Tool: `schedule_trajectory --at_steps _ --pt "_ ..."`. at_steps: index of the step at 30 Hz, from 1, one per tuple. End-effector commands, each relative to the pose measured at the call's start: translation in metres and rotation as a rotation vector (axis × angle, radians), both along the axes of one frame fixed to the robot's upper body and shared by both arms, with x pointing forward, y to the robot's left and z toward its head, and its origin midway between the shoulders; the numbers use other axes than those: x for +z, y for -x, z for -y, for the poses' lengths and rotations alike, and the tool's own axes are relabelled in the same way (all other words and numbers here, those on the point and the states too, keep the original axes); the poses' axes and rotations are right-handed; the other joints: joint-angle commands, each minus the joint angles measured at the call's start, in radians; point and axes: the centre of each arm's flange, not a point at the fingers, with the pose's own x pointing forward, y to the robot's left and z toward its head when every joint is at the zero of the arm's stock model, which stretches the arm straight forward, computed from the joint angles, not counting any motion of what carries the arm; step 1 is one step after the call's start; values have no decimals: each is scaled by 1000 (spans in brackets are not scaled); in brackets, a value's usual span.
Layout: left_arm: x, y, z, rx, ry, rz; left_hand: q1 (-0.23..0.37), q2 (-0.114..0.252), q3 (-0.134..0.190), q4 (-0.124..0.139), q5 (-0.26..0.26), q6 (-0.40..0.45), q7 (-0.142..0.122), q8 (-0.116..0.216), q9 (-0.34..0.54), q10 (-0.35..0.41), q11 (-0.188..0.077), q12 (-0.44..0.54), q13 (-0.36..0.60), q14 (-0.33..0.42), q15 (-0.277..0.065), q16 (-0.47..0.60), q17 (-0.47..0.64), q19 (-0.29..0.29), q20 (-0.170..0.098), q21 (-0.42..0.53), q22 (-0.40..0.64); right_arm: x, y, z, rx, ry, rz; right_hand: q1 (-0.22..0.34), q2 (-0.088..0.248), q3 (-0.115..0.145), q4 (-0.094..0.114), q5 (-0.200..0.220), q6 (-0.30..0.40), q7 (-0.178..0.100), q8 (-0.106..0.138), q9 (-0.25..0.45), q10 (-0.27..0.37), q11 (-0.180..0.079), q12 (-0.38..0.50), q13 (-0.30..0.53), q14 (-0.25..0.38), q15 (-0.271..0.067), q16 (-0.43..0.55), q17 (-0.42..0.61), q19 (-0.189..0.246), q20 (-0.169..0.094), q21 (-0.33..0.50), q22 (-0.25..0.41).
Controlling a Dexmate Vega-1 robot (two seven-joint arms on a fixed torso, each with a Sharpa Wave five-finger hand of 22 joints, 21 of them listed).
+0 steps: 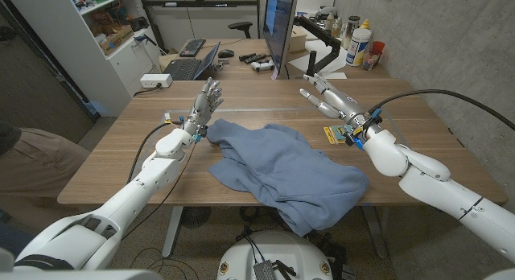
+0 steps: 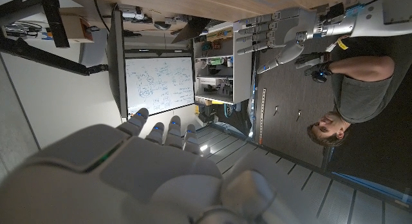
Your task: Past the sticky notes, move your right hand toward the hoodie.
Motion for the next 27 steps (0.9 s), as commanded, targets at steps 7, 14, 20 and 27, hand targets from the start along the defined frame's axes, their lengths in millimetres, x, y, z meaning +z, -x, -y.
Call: schedule_trajectory --at_steps 7,14,20,27 --pt "5 -1 2 -21 -38 -7 3 8 2 -6 -4 5 -3 4 5 -4 -3 4 4 -10 -15 5 5 3 -4 4 2 -10 5 -8 9 78 -18 13 42 10 2 8 10 -12 7 3 18 -12 10 2 2 -10 5 2 -13 -1 2 5" --pt "5 -1 2 -35 -52 -7 3 9 1 -6 -4 4 -3 3 5 -4 -4 4 4 -11 -15 5 5 3 -6 5 2 -13 8 -10 2 99 -27 14 46 14 2 8 18 -14 10 3 34 -17 16 2 12 -14 8 2 -9 -2 4 5" --pt "4 0 4 -51 -58 -4 3 9 1 -7 -4 4 -4 3 5 -5 -4 4 4 -11 -15 5 5 3 -5 5 2 -18 15 -13 -2 109 -37 16 50 18 2 9 24 -13 12 3 39 -21 18 2 16 -19 9 2 -5 -3 6 5" --pt "4 1 7 -66 -68 4 3 9 0 -7 -4 4 -4 3 5 -5 -4 4 4 -12 -13 5 5 3 -4 5 2 -26 21 -17 -6 114 -54 20 77 35 5 13 33 -14 15 4 42 -16 19 3 19 -22 9 2 2 -7 9 5"
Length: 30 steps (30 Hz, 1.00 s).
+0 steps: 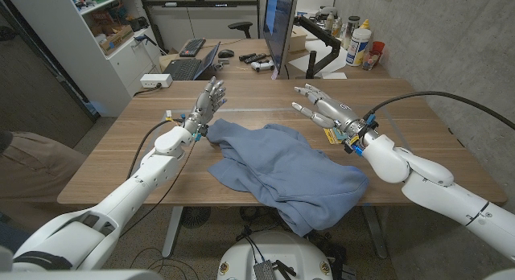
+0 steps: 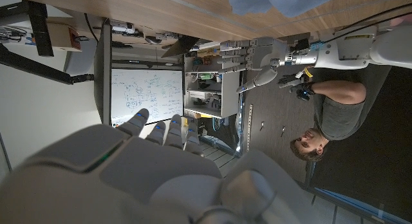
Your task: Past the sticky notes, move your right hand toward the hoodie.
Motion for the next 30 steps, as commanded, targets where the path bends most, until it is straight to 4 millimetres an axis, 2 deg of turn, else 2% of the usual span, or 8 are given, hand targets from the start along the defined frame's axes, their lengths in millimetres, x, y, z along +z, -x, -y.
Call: schedule_trajectory --at_steps 1,9,16,17,19,23,30 --pt "0 2 3 -24 -16 11 3 10 0 -7 -4 4 -3 3 5 -4 -4 4 4 -9 -9 5 5 3 -4 5 2 -10 10 -5 -9 20 -22 12 78 12 3 5 13 -2 7 1 6 7 4 3 1 -7 5 2 3 1 9 5" --pt "1 6 6 -42 -22 19 3 10 0 -8 -4 4 -4 3 5 -5 -3 4 4 -11 -6 4 5 2 -3 5 2 -13 15 -12 -7 28 -32 16 91 25 5 8 16 -1 7 1 6 7 4 3 2 -7 5 2 2 1 8 5" --pt "0 6 1 -35 -16 29 3 11 -1 -8 -4 5 -3 3 5 -6 -2 4 4 -13 -4 4 5 2 -4 5 2 -14 12 -18 18 47 -36 19 97 34 6 9 17 -2 7 2 7 7 4 3 3 -9 5 2 3 0 9 5" --pt "0 6 1 -38 -18 30 3 11 -1 -8 -4 5 -3 3 5 -6 -4 4 4 -13 -4 4 5 1 -3 4 2 -14 11 -19 24 47 -38 20 100 38 6 10 17 -2 7 2 7 6 4 3 3 -10 4 2 3 0 9 5" --pt "0 5 0 -40 -24 34 3 11 -1 -9 -5 5 -3 3 5 -6 -4 4 4 -13 -4 4 5 1 -3 4 2 -16 11 -20 28 52 -38 29 117 60 9 14 19 -5 7 2 7 2 4 3 4 -14 5 2 13 -9 12 5" --pt "1 2 1 -46 -31 36 3 11 -1 -9 -5 5 -3 3 5 -6 -5 4 4 -14 -5 4 6 1 -4 5 2 -20 11 -23 42 52 -46 37 126 87 13 18 21 -12 7 2 8 -6 4 3 6 -21 5 2 16 -14 13 5" --pt "3 1 5 -54 -34 45 3 12 -2 -9 -5 5 -4 3 5 -6 -2 4 4 -15 -5 4 6 1 -3 5 2 -26 16 -25 36 59 -61 43 130 111 18 20 24 -15 8 2 8 -8 4 3 6 -25 4 2 15 -17 12 5"
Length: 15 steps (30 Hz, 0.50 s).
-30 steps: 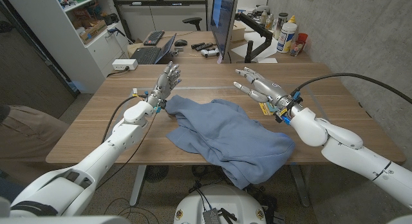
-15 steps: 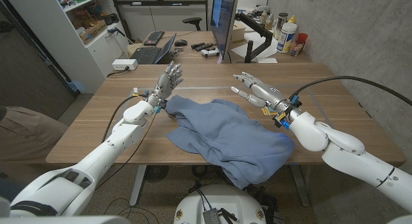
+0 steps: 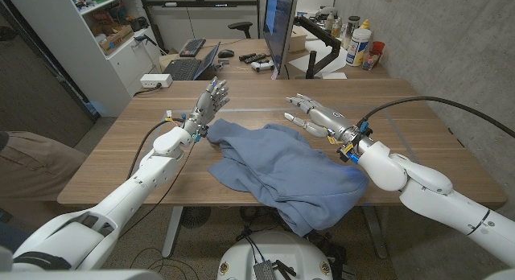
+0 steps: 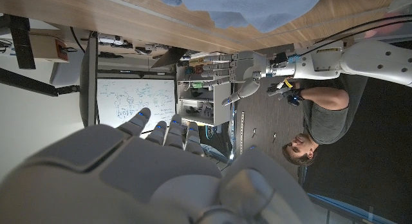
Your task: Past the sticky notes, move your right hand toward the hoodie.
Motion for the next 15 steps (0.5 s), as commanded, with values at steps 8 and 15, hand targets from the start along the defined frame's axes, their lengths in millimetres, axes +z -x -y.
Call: schedule_trajectory --at_steps 8,15 --pt "1 -4 11 -26 -18 8 3 12 1 -7 -5 5 -3 3 5 -7 -4 4 4 -7 -3 4 6 1 -4 5 2 -13 7 -6 19 26 -34 16 117 35 6 7 5 -6 8 2 0 -4 3 3 -5 -15 4 2 1 -5 4 6" --pt "3 -7 14 -27 -26 8 3 12 1 -8 -5 5 -3 3 5 -7 -2 4 4 -8 -3 4 6 0 -3 5 2 -18 8 -9 26 34 -41 24 119 80 15 8 12 -12 9 2 6 -17 5 3 -4 -29 5 3 0 -16 4 7"
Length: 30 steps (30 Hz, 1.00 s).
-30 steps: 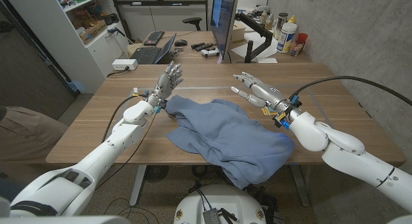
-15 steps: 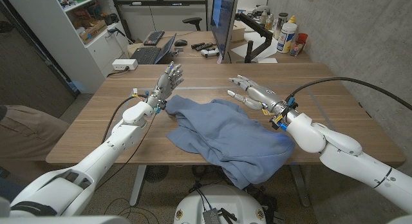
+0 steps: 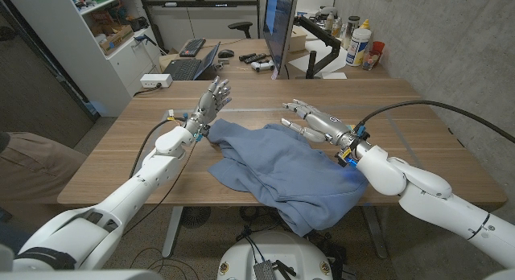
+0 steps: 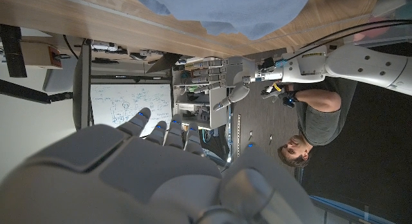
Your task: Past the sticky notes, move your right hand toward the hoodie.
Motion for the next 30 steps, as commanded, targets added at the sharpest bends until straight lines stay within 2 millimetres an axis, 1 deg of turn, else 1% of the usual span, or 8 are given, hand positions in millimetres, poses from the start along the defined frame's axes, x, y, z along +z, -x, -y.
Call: schedule_trajectory --at_steps 1,7,12,20,21,30 --pt "2 -4 8 -11 -13 0 3 12 3 -5 -5 5 -3 3 5 -6 -2 4 4 -8 -2 4 6 0 -4 5 2 -8 3 -3 13 16 -18 8 114 26 7 8 9 -8 10 3 4 -16 5 3 -4 -29 5 3 -4 -13 4 2" --pt "2 -9 10 -20 -11 -12 3 13 3 -6 -5 5 -2 3 5 -7 -3 4 4 -8 -3 4 6 0 -3 5 2 -9 3 -5 0 22 -16 9 113 50 13 6 15 -9 11 3 13 -20 9 3 1 -31 7 4 -3 -15 5 3" --pt "1 -10 11 -21 -10 -13 3 14 3 -6 -5 5 -3 3 5 -6 -3 4 4 -8 -3 4 6 -1 -3 4 2 -12 3 -7 -2 44 -20 7 112 60 16 5 20 -9 12 3 16 -21 10 4 2 -33 7 5 -1 -14 5 3" --pt "3 -10 11 -21 -16 -4 4 15 3 -7 -5 5 -3 3 5 -7 -4 4 4 -9 -3 5 6 -1 -4 4 2 -19 2 -14 21 49 -49 4 111 79 21 2 28 -10 13 3 26 -29 14 4 -4 -37 6 6 -3 -21 5 4" --pt "3 -10 11 -22 -17 -2 4 15 3 -7 -5 5 -3 3 5 -7 -4 4 4 -9 -3 5 6 -1 -4 5 2 -20 2 -15 22 51 -52 3 111 83 21 1 30 -10 13 3 31 -26 15 4 -4 -37 6 6 -3 -22 5 4" --pt "-2 -8 10 -20 -20 -13 4 16 3 -8 -5 6 -3 3 5 -7 -4 4 4 -10 -4 4 6 -1 -3 5 2 -25 -4 -16 20 46 -61 0 111 100 24 -2 33 -11 13 4 36 -27 17 4 -9 -43 5 7 -7 -28 4 5"
